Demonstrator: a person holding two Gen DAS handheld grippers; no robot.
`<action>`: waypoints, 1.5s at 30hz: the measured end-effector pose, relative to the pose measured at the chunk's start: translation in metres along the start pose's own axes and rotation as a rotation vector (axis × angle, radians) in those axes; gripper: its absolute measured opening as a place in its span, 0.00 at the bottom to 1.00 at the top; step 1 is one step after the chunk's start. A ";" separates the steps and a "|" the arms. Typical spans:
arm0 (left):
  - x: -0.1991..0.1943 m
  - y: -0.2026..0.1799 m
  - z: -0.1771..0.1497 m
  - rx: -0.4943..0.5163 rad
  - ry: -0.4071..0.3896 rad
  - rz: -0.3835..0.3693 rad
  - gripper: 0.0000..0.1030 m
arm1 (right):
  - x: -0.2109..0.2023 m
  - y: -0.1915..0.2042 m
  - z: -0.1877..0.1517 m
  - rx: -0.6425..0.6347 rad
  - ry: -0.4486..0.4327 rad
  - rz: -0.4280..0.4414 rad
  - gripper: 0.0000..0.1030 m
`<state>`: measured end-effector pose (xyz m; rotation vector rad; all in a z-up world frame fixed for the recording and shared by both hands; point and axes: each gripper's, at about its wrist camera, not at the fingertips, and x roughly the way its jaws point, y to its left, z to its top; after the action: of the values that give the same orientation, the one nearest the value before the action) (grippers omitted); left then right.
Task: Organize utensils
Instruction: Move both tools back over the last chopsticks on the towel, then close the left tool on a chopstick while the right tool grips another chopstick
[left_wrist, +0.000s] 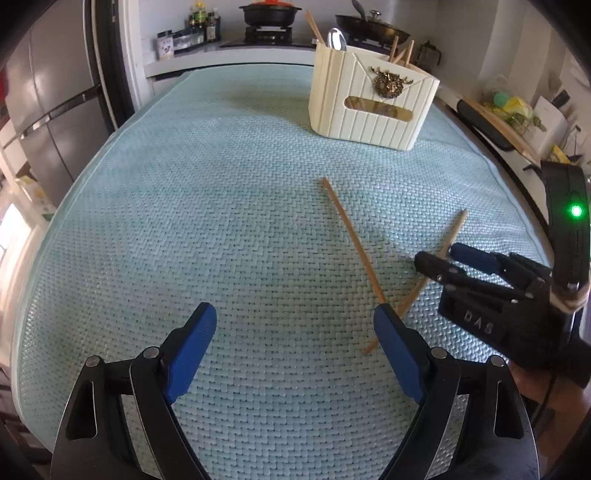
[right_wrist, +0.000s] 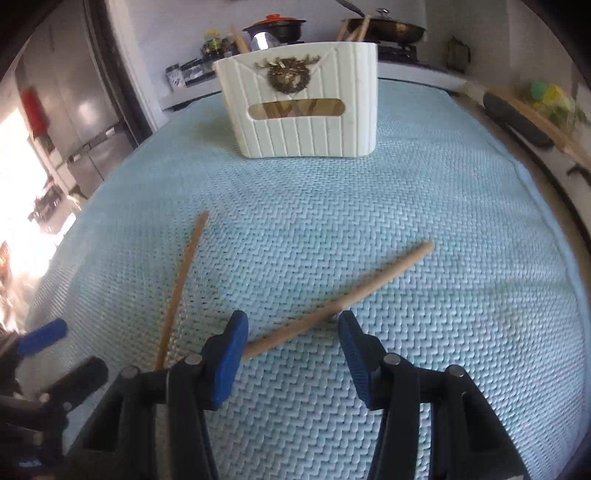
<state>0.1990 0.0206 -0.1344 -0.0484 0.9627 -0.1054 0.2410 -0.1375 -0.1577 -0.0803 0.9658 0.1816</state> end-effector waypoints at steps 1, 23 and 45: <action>0.000 -0.001 0.000 0.002 -0.001 -0.003 0.85 | -0.002 0.002 -0.003 -0.039 0.001 -0.007 0.50; 0.029 -0.022 -0.010 0.144 0.082 0.012 0.86 | -0.058 -0.090 -0.074 -0.109 0.015 -0.042 0.50; 0.035 0.035 0.038 0.069 0.127 -0.086 0.86 | -0.060 -0.125 -0.051 0.155 0.098 0.038 0.50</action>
<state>0.2520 0.0516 -0.1444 -0.0196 1.0830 -0.2231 0.1894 -0.2746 -0.1388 0.0718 1.0768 0.1380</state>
